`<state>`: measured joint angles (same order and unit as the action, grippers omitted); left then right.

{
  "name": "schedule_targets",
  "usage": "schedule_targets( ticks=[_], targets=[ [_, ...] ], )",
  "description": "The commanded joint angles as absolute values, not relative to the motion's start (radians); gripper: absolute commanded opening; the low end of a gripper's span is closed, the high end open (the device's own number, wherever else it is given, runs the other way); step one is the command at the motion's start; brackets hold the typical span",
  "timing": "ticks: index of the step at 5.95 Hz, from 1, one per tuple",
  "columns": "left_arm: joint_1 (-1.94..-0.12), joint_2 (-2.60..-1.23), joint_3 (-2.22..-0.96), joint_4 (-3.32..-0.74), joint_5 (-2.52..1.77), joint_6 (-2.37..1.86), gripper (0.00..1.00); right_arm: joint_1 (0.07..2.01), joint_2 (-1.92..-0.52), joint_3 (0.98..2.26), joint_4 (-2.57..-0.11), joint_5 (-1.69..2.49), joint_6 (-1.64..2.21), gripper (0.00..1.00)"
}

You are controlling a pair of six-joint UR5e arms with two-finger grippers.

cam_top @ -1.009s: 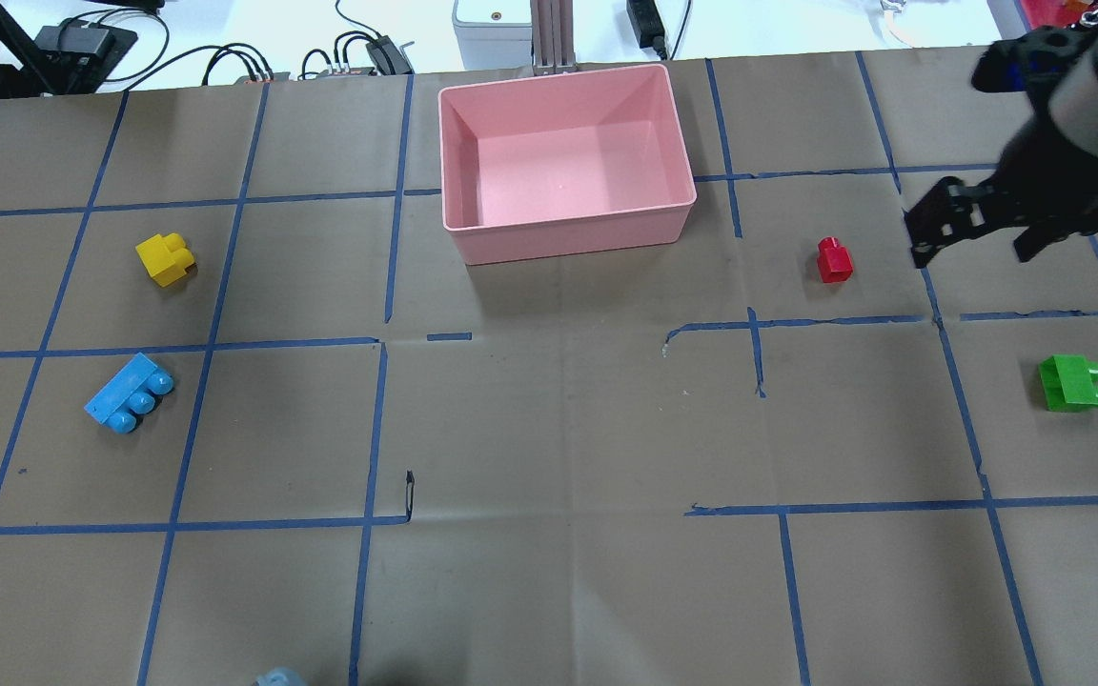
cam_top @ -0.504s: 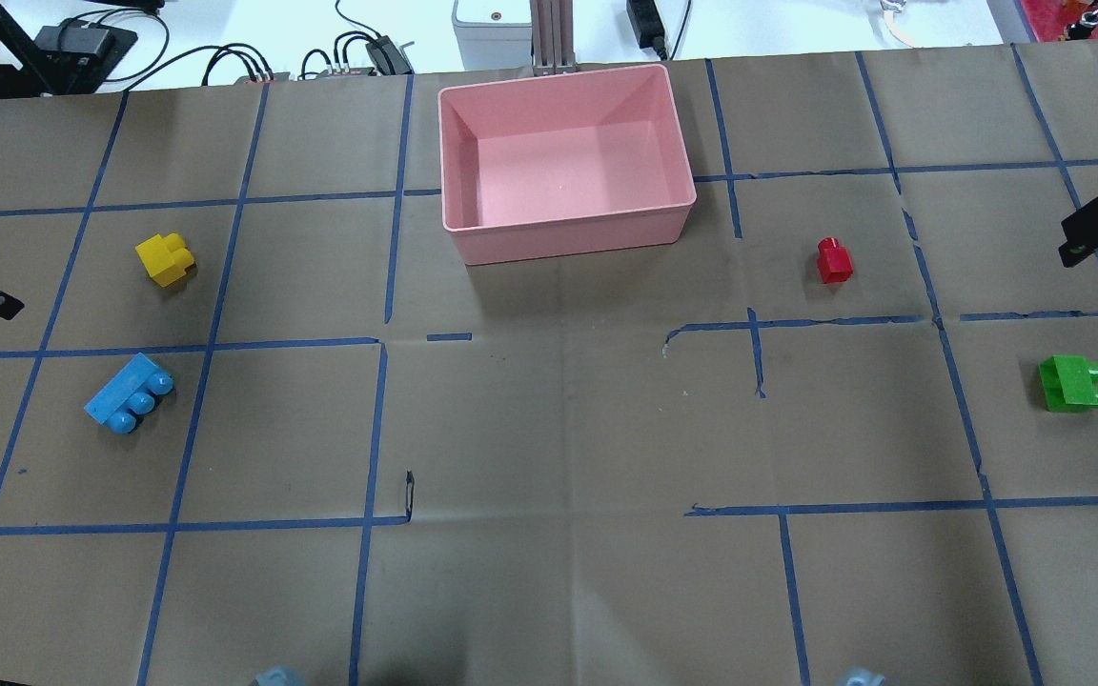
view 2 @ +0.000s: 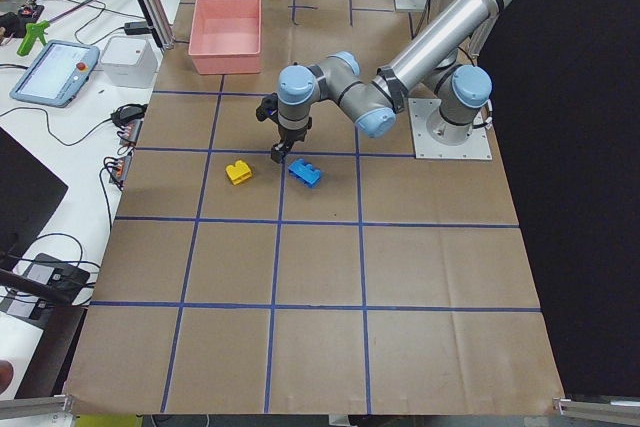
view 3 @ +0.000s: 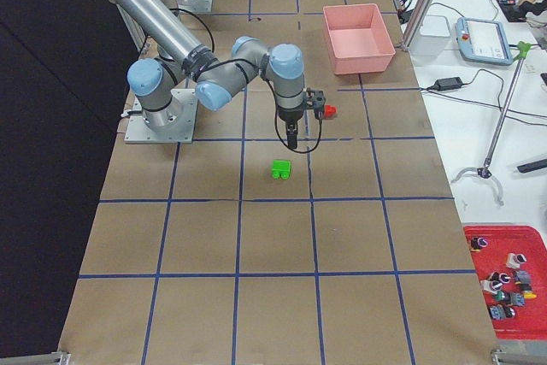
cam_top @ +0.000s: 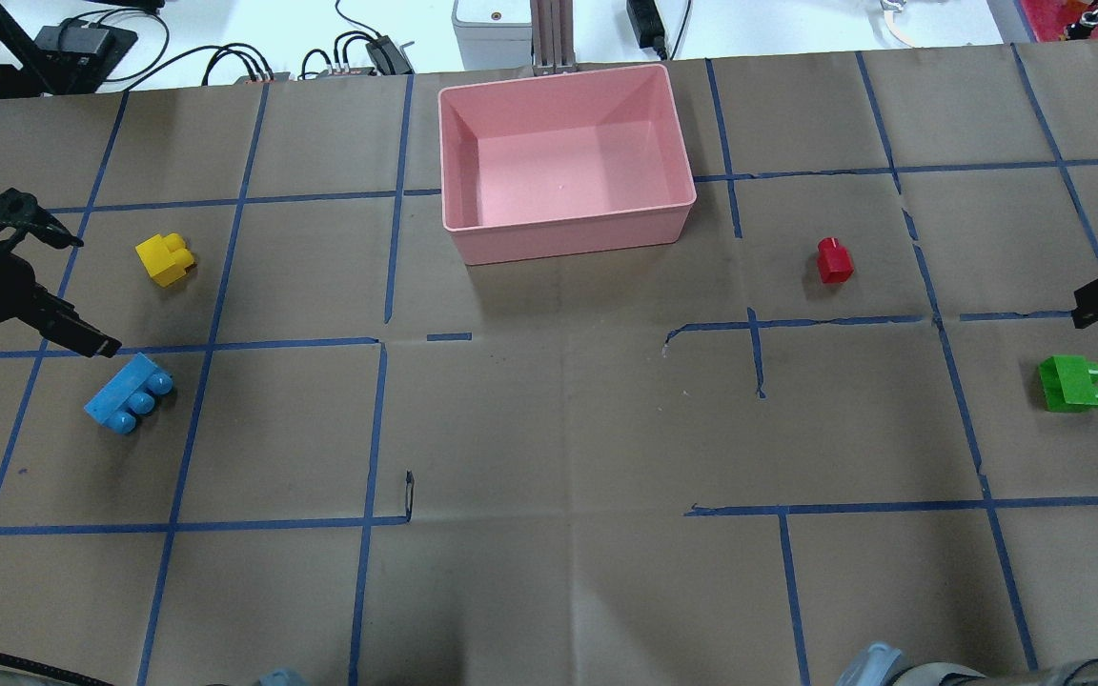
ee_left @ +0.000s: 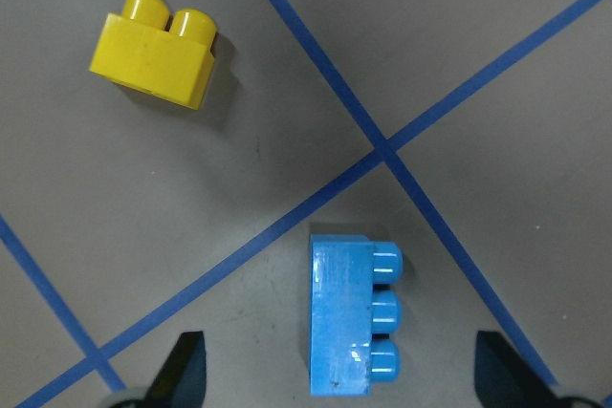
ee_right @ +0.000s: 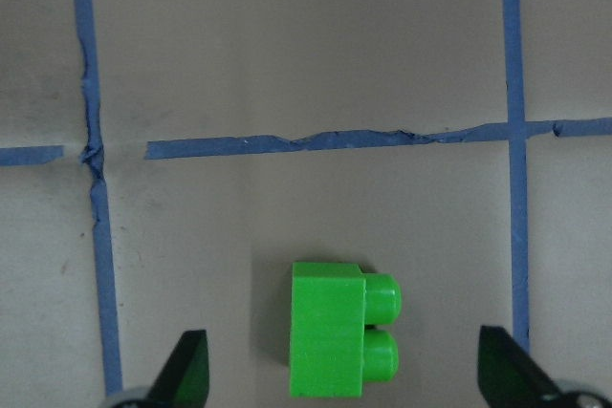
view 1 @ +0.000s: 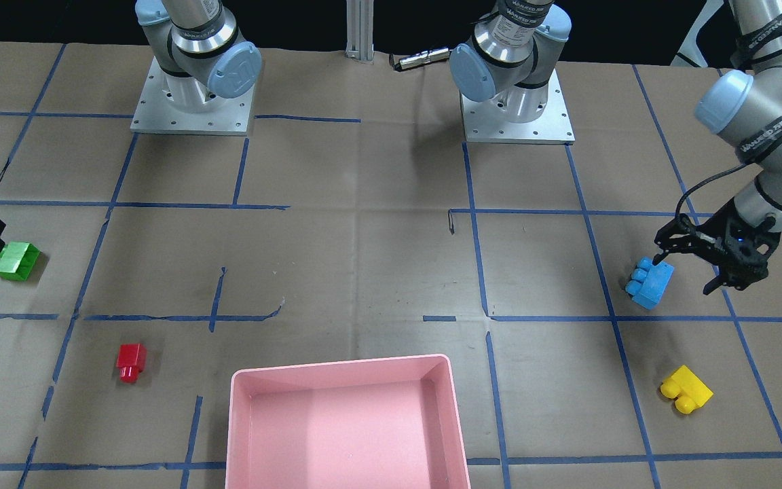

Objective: Put all blocks into box

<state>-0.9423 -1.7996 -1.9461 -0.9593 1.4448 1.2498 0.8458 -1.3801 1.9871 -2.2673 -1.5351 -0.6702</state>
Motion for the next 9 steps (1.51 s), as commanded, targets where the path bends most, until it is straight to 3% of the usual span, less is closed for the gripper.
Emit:
schedule_targets(
  ticks=[1, 6, 7, 9],
  targets=[
    [-0.948, -1.863, -1.997, -0.858, 1.448, 1.261, 0.98, 0.838, -1.287, 1.994, -2.35, -1.535, -0.667, 0.99],
    [-0.939, -1.922, -2.032, -0.802, 1.508, 1.296, 0.94, 0.835, -1.253, 2.059, -2.419, -1.545, -0.707, 0.99],
    [-0.939, -1.922, -2.033, -0.802, 1.508, 1.296, 0.86, 0.834, -1.25, 2.059, -2.421, -1.548, -0.745, 0.99],
    [-0.939, -1.922, -2.023, -0.802, 1.541, 1.296, 0.45, 0.827, -1.235, 2.059, -2.421, -1.552, -0.752, 0.99]
  ],
)
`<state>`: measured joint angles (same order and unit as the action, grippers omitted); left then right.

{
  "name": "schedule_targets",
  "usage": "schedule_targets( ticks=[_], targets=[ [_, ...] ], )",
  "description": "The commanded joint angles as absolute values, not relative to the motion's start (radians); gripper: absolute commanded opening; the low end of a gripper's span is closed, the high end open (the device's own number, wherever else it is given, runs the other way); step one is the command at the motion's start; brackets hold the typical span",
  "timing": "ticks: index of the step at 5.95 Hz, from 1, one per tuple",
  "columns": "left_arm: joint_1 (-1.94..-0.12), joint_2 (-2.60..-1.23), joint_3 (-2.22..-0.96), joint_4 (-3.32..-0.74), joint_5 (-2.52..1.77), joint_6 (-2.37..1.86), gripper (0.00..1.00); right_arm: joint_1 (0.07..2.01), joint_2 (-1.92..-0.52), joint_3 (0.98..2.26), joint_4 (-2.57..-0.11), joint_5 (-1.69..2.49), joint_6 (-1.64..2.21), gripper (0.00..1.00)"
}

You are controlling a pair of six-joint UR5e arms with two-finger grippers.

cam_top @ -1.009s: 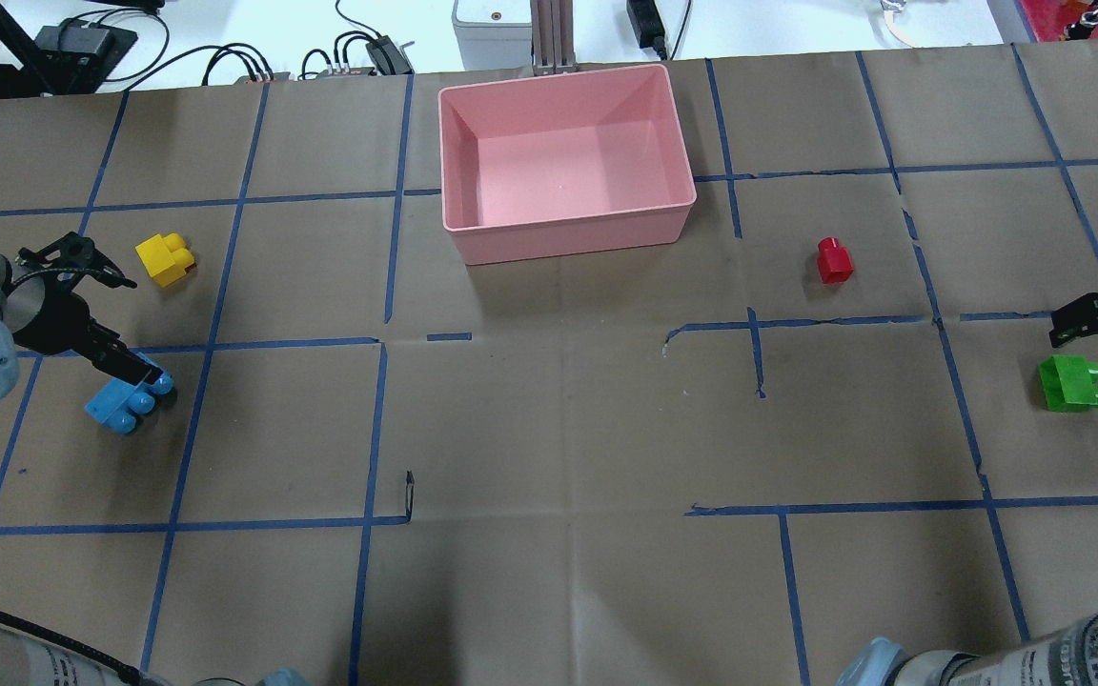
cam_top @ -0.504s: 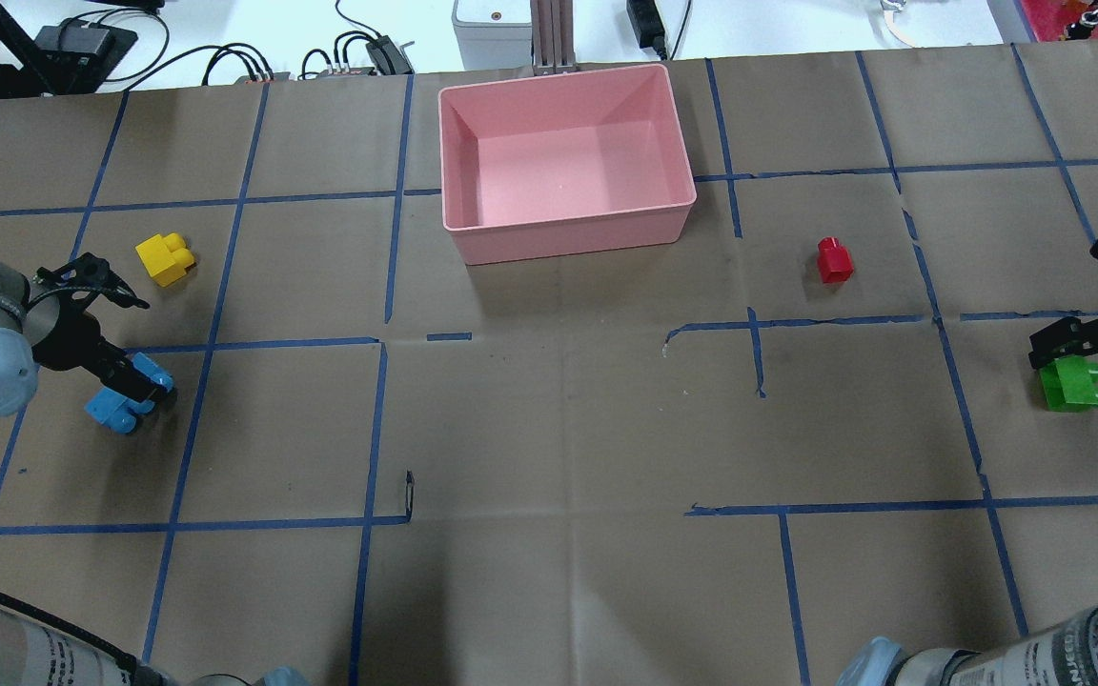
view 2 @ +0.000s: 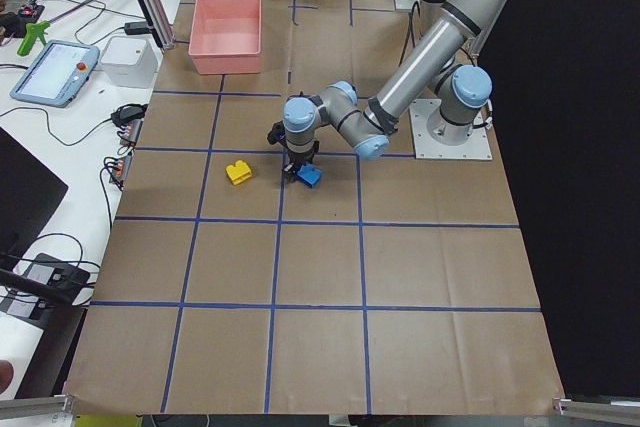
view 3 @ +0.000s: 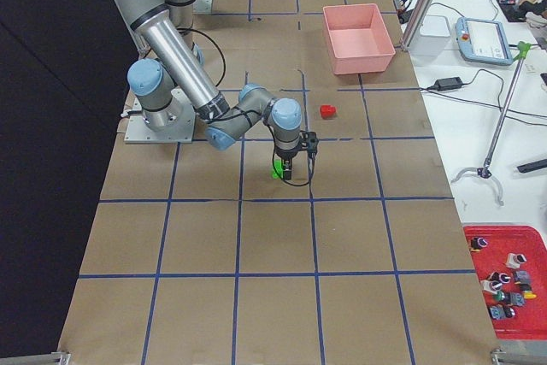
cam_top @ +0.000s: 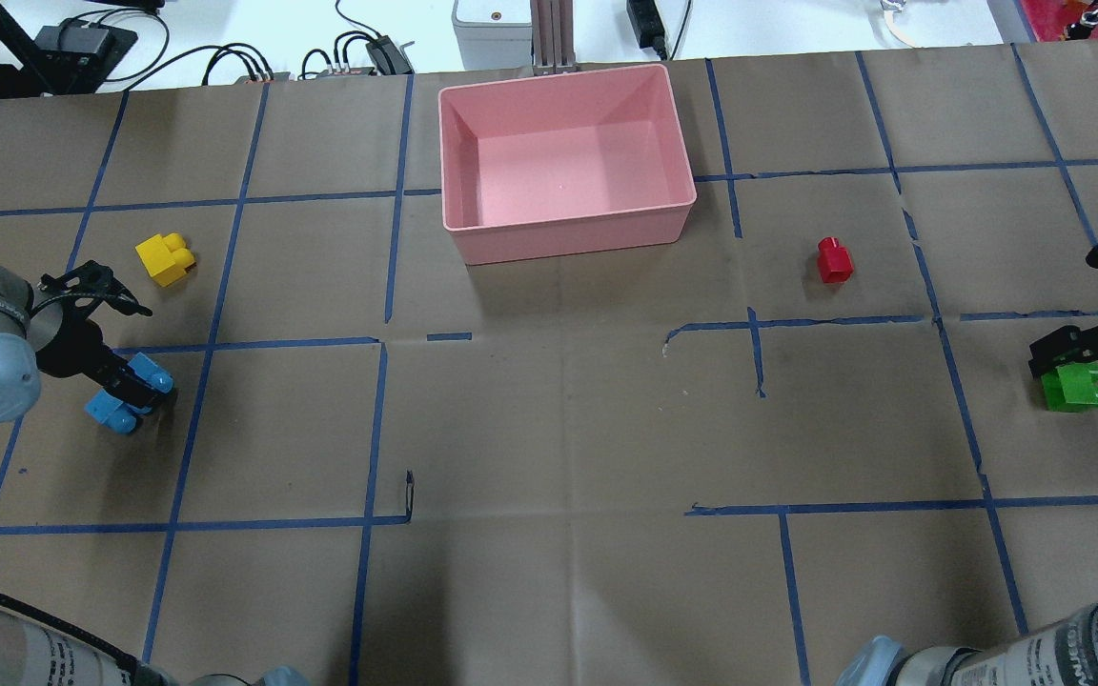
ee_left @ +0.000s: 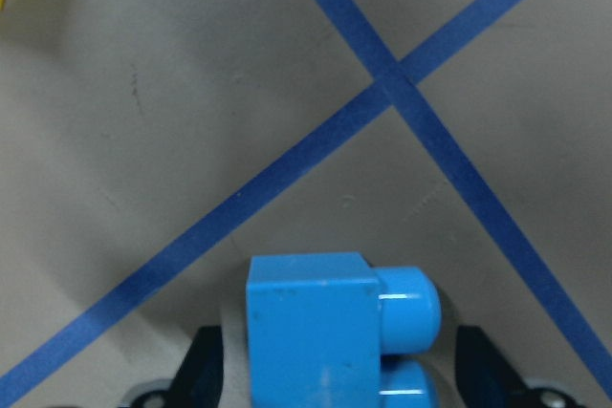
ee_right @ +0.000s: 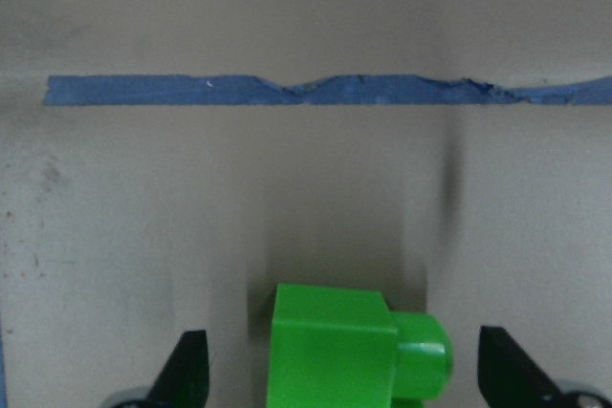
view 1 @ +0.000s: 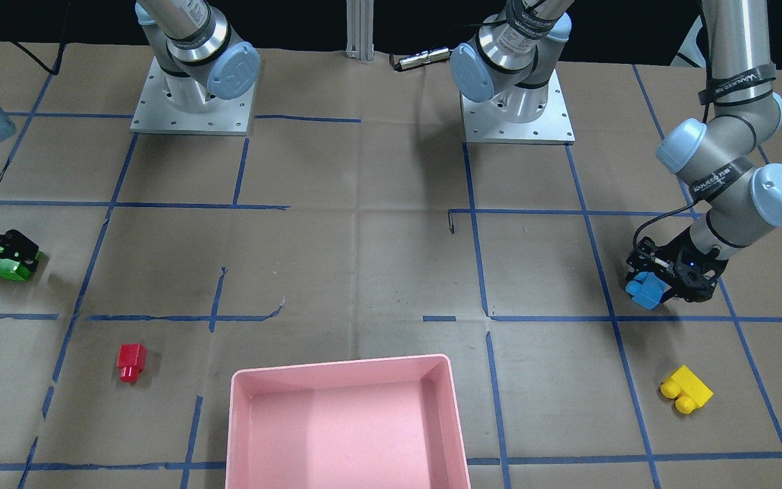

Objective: Put all blocks into box

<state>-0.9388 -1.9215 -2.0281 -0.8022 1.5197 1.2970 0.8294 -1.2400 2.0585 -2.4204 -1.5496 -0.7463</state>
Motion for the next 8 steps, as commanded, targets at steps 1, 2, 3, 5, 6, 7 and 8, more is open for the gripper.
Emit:
schedule_targets(
  ticks=[1, 2, 3, 5, 6, 7, 8],
  targets=[
    [-0.94, -1.919, -2.02, -0.801, 1.578, 1.298, 0.3, 0.818, -1.235, 2.06, -2.419, -1.555, -0.767, 0.97],
    [-0.94, -1.91, -2.016, -0.799, 1.582, 1.29, 0.21, 0.816, -1.236, 2.059, -2.418, -1.555, -0.767, 0.78],
    [-0.948, -1.898, -1.979, -0.81, 1.582, 1.266, 0.16, 0.818, -1.239, 2.059, -2.416, -1.557, -0.767, 0.49],
    [-0.963, -1.901, -1.738, -1.043, 1.54, 1.019, 0.11, 0.816, -1.249, 2.048, -2.398, -1.555, -0.753, 0.13],
    [-1.012, -1.908, -1.613, -1.186, 1.513, 0.867, 0.11, 0.818, -1.271, 2.019, -2.379, -1.552, -0.753, 0.07],
    [-1.104, -1.922, -1.477, -1.291, 1.514, 0.692, 0.11, 0.828, -1.302, 1.961, -2.349, -1.54, -0.752, 0.04],
    [-1.211, -1.963, -1.347, -1.39, 1.513, 0.496, 0.11, 0.865, -1.322, 1.86, -2.279, -1.501, -0.743, 0.02]
  ],
)
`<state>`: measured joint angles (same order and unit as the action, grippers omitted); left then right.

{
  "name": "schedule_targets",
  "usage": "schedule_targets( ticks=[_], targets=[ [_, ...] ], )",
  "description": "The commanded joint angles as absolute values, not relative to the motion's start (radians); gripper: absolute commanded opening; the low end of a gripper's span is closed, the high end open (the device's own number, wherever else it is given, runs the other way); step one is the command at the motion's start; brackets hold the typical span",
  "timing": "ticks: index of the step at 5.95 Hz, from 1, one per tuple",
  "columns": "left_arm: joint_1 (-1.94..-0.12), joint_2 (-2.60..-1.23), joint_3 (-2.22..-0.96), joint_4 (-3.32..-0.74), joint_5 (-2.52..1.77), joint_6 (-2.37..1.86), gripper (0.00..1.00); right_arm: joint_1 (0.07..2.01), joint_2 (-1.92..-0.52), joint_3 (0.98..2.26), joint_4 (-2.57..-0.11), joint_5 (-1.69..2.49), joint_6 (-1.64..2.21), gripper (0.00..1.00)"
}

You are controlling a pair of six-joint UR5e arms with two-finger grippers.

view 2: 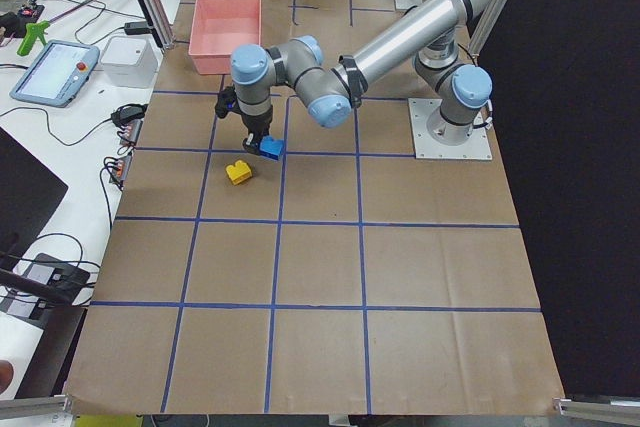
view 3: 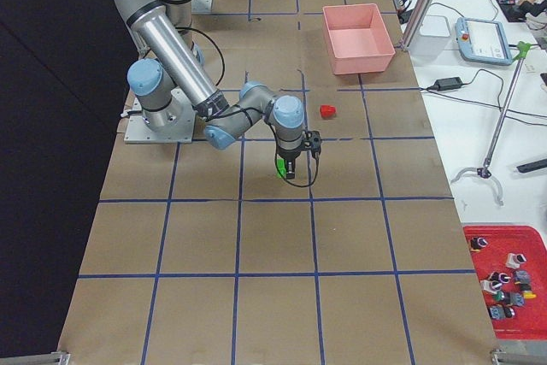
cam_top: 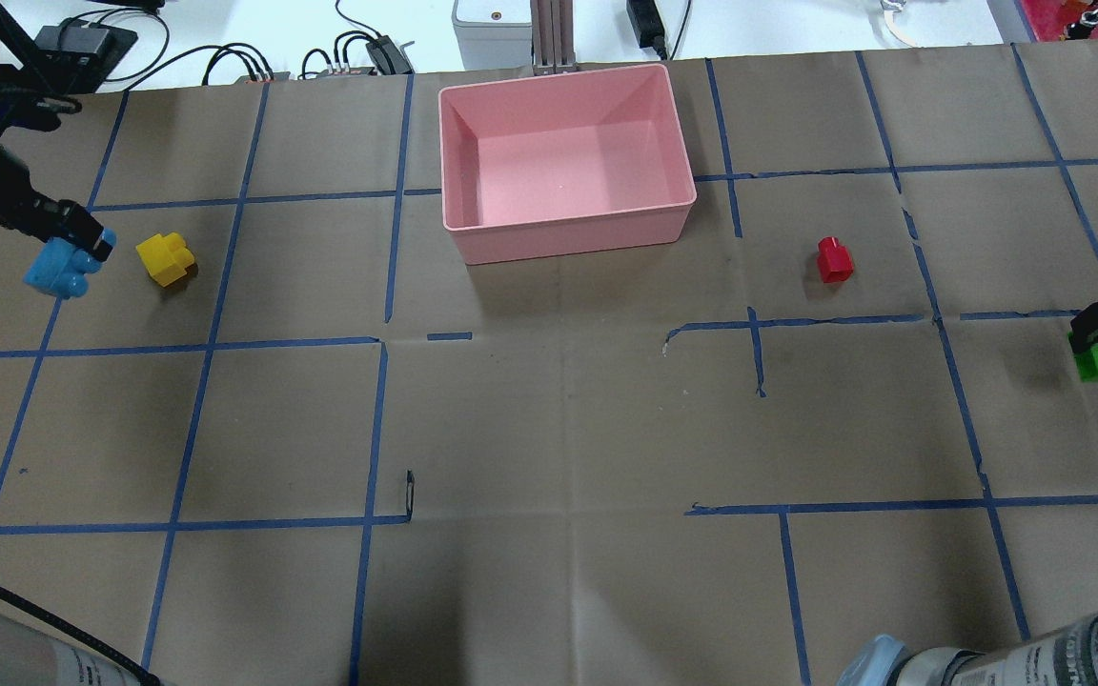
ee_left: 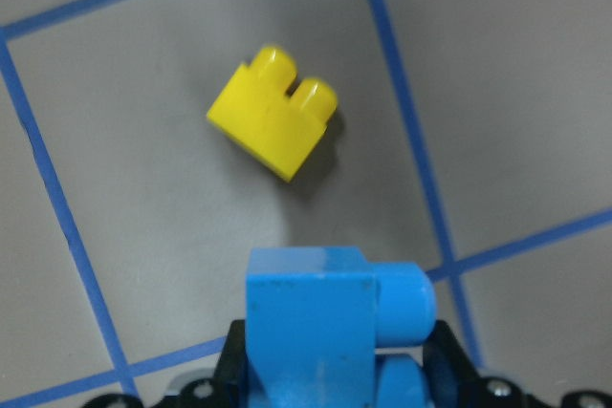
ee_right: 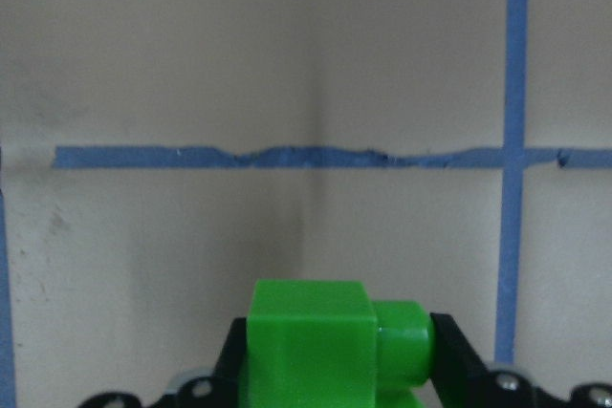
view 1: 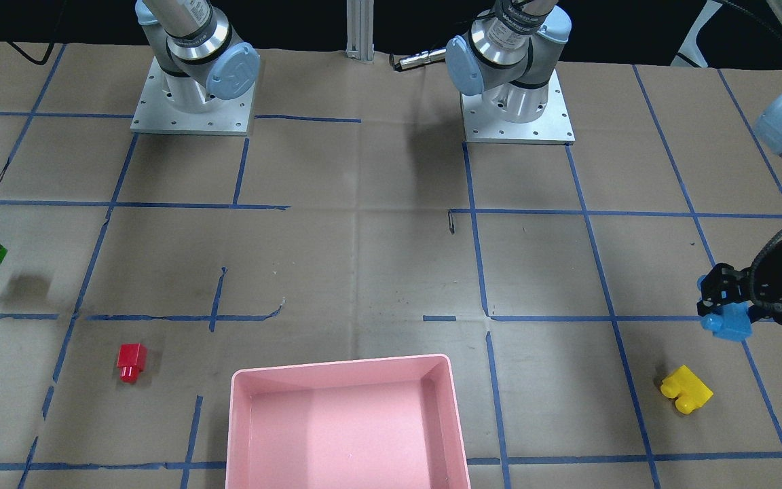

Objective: Put all blocks into box

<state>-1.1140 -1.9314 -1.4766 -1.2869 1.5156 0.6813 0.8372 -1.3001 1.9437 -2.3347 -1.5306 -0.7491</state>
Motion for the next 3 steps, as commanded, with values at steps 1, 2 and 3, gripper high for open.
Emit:
schedule_targets(
  ticks=[1, 2, 3],
  targets=[
    [-1.321, -2.015, -1.225, -1.446, 1.513, 0.313, 0.11, 0.949, -1.313, 1.73, -2.182, -1.402, -0.714, 0.01],
    [-1.45, -2.073, -1.109, -1.489, 1.511, 0.108, 0.11, 1.073, -1.304, 1.615, -2.14, -1.384, -0.631, 0.01],
    [-1.576, -2.132, -1.026, -1.505, 1.509, -0.085, 0.11, 1.18, -1.258, 1.518, -2.143, -1.353, -0.565, 0.01]
  ],
)
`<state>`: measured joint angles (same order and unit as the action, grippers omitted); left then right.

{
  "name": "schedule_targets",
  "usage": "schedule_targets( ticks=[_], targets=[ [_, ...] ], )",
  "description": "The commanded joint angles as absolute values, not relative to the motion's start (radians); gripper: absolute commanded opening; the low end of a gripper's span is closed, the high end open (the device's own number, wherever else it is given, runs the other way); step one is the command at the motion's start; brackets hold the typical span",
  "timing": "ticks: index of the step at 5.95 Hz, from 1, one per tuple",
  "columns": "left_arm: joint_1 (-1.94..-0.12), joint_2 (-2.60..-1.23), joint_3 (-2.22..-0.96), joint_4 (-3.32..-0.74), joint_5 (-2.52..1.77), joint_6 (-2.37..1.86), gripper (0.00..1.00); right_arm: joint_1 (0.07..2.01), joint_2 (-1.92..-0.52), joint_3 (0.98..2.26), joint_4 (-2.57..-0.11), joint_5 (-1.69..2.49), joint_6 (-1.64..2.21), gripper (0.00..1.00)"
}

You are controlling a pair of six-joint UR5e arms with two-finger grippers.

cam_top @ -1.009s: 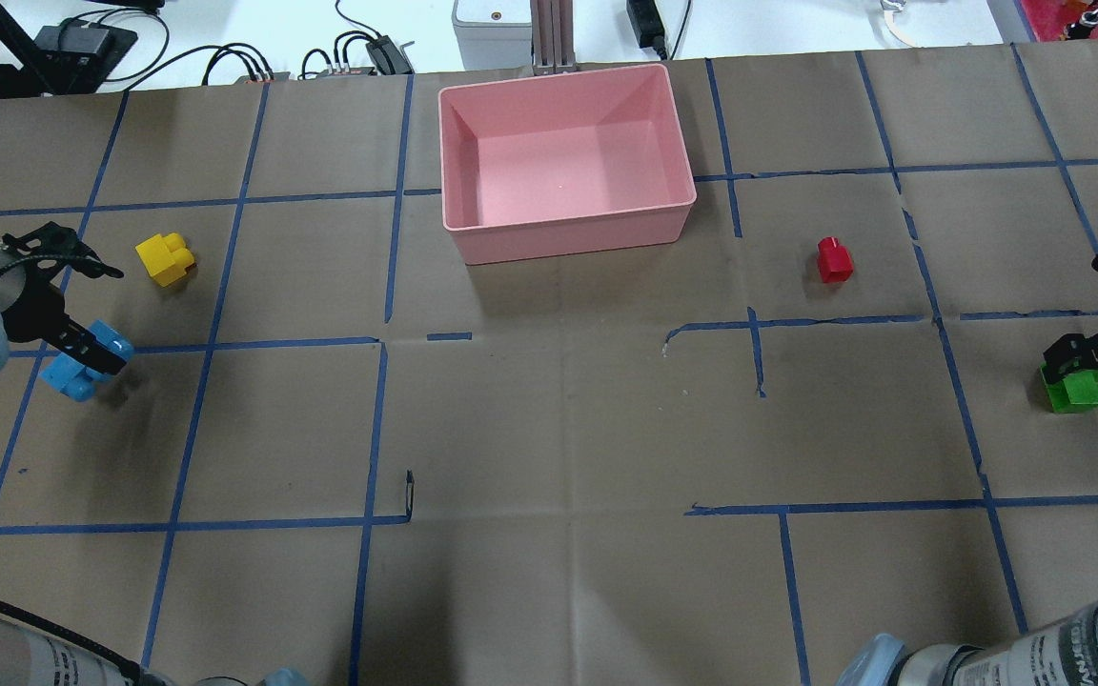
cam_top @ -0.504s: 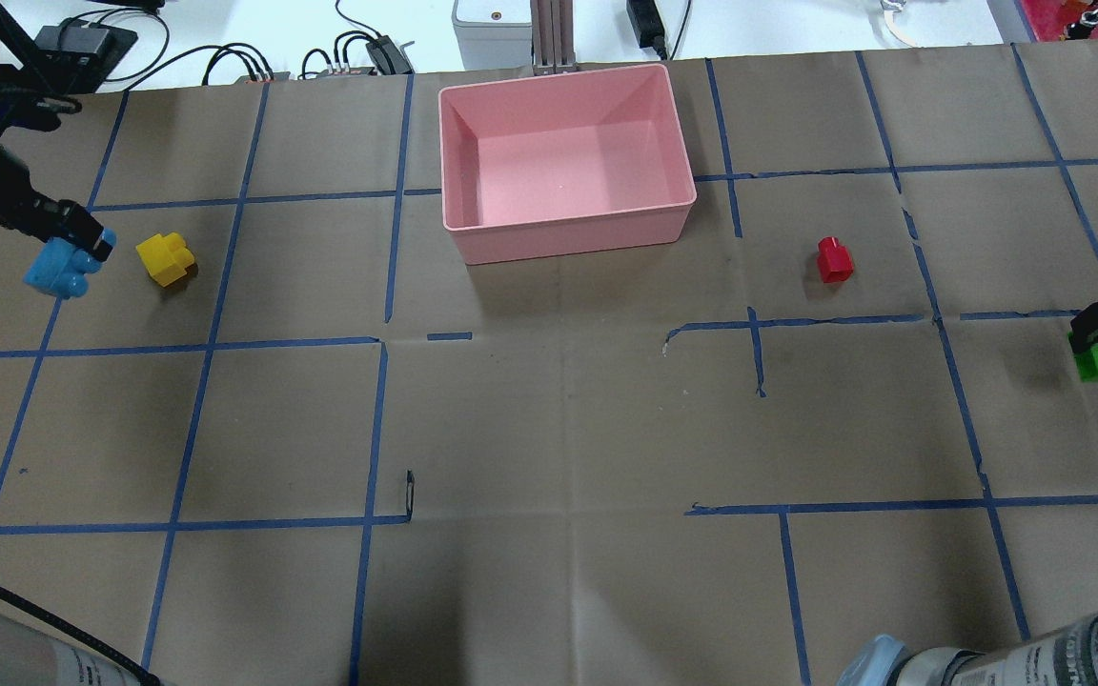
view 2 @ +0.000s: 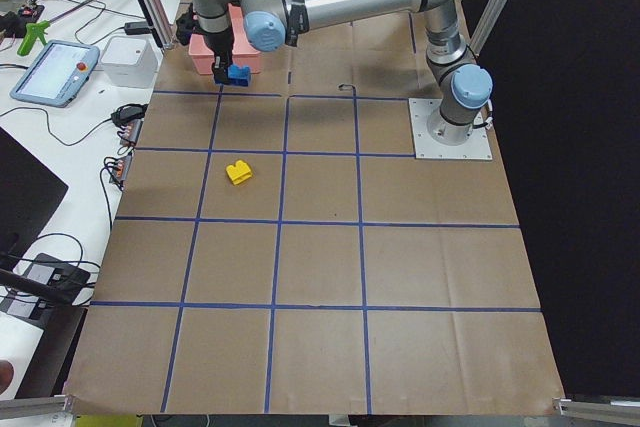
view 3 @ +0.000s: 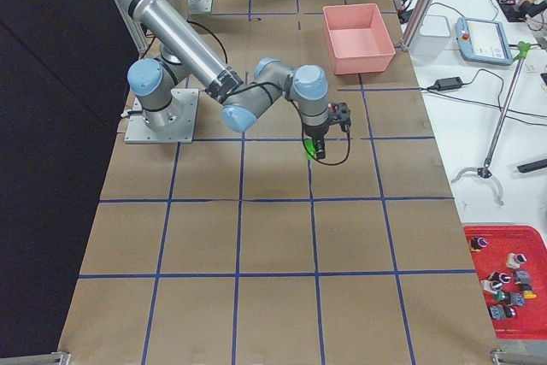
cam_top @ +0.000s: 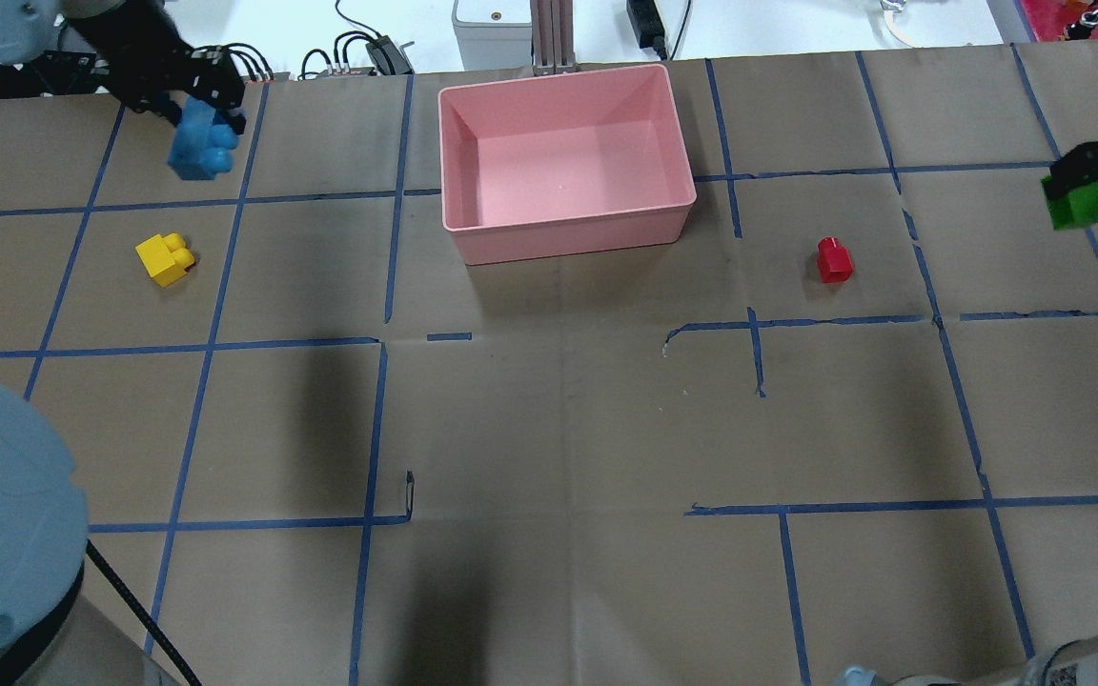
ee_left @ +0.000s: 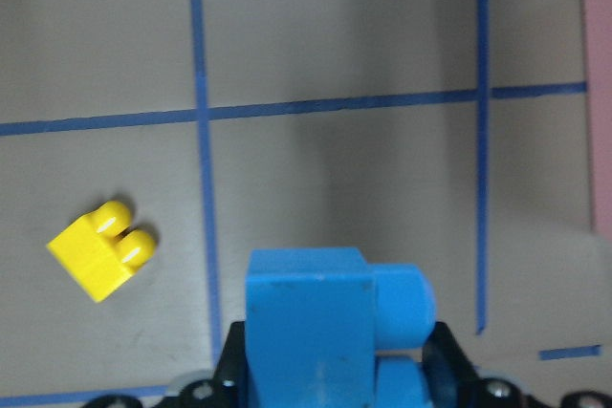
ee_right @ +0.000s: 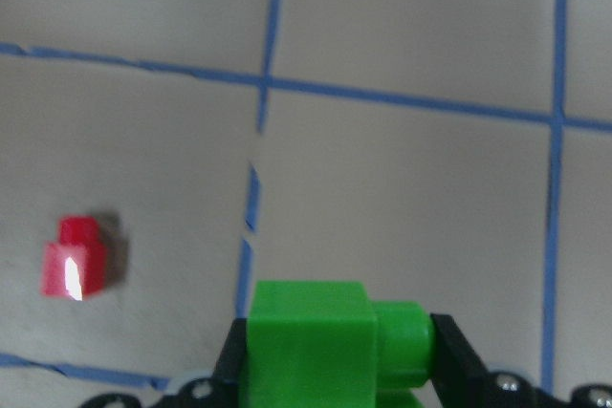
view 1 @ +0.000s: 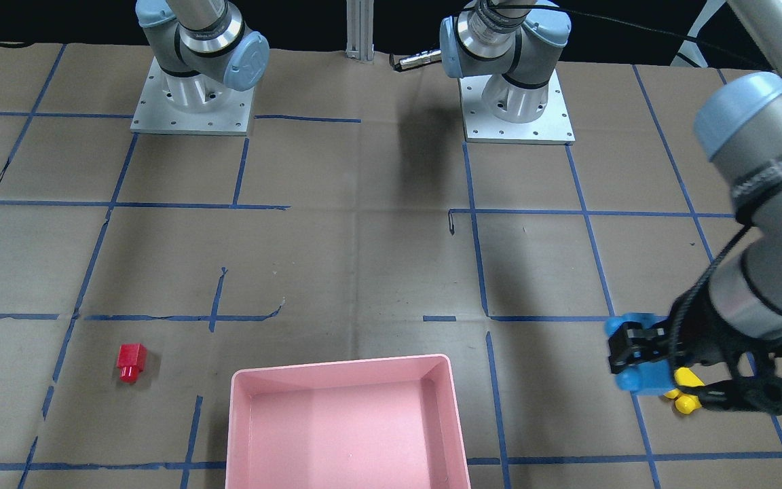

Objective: Put all blocks into box

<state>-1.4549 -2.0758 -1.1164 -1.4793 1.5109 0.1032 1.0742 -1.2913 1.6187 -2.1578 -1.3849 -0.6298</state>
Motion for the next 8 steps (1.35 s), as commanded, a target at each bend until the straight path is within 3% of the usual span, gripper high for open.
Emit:
schedule_targets(
  ticks=[1, 3, 4, 5, 6, 8],
  targets=[
    [-1.68, -2.199, -0.988, -1.49, 1.506, -0.247, 0.11, 1.249, -1.197, 1.431, -2.141, -1.286, -0.483, 0.01],
    [-1.762, -2.313, -0.983, -1.347, 1.471, -0.378, 0.14, 1.362, -1.132, 1.388, -2.16, -1.144, -0.306, 0.01],
    [-1.77, -2.325, -0.988, -1.313, 1.465, -0.388, 0.39, 1.391, -1.129, 1.387, -2.192, -1.105, -0.222, 0.01],
    [-1.77, -2.327, -0.985, -1.286, 1.463, -0.393, 0.85, 1.426, -1.108, 1.385, -2.257, -1.106, -0.157, 0.01],
    [-1.767, -2.322, -0.982, -1.281, 1.463, -0.393, 0.99, 1.439, -1.095, 1.384, -2.287, -1.101, -0.081, 0.01],
    [-1.731, -2.271, -0.979, -1.282, 1.466, -0.373, 0.99, 1.509, -1.054, 1.375, -2.376, -1.078, 0.028, 0.02]
  ],
)
